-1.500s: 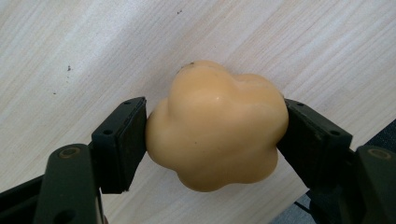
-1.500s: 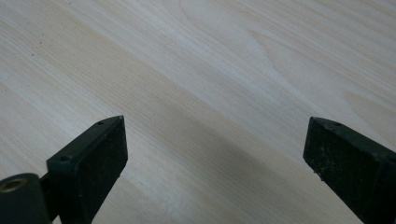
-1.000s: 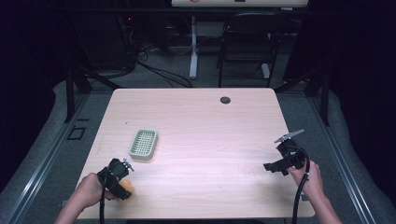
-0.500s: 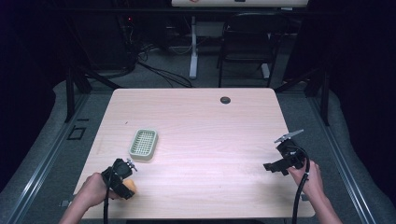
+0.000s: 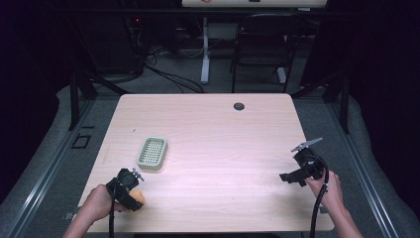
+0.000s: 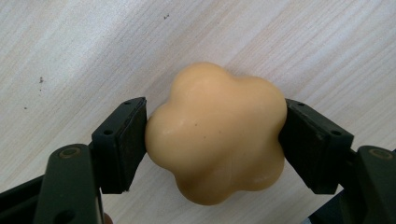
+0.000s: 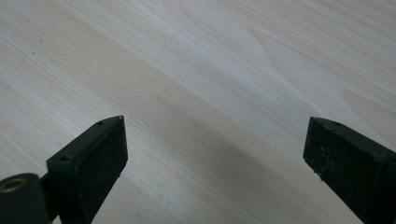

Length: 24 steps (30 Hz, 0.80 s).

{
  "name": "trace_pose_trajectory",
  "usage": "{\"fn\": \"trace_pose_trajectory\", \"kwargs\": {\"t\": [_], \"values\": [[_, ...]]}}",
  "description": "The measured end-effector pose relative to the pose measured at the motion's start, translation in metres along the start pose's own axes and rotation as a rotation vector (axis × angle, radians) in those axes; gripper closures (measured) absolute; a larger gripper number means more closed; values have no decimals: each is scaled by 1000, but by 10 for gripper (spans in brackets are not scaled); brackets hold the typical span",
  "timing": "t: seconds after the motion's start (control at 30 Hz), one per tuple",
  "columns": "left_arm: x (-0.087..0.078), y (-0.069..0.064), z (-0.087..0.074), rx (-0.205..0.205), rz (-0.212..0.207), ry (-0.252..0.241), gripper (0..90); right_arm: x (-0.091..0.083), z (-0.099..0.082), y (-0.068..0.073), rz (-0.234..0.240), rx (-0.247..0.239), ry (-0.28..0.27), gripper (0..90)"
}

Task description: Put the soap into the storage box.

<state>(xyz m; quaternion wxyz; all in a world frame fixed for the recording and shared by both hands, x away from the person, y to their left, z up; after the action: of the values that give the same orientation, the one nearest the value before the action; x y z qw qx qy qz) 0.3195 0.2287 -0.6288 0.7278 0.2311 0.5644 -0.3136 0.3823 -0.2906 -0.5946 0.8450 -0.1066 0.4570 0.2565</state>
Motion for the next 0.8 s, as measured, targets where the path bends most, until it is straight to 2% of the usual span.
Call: {"fn": "trace_pose_trajectory", "kwargs": {"t": [0.2, 0.3, 0.47, 0.7, 0.8], "values": [[1, 1, -1, -17, -10, -18, 271, 0, 0, 1, 13, 5, -3, 61], [1, 1, -2, -24, -14, -25, 270, 0, 0, 0, 0, -1, 0, 61], [1, 1, -2, -35, -13, -29, 270, -1, 0, 1, 6, 0, -3, 61], [0, 0, -1, -52, -6, -33, 260, -1, 0, 1, 5, -4, -3, 61], [-6, 3, -1, -67, 19, -60, 209, -2, 0, 1, 5, 1, -3, 61]]}}
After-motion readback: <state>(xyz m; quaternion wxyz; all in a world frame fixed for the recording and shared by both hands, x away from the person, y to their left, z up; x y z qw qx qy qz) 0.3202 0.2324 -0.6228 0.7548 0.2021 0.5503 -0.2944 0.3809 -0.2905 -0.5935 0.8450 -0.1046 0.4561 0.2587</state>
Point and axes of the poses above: each handheld gripper's, and its own axes: x roughly forward along the jaws, z roughly out of its top, y roughly to its left, the point moved 9 cm from there along x, roughly forward along the jaws, and after that the axes turned 7 degrees about -y, right-handed, at the moved point
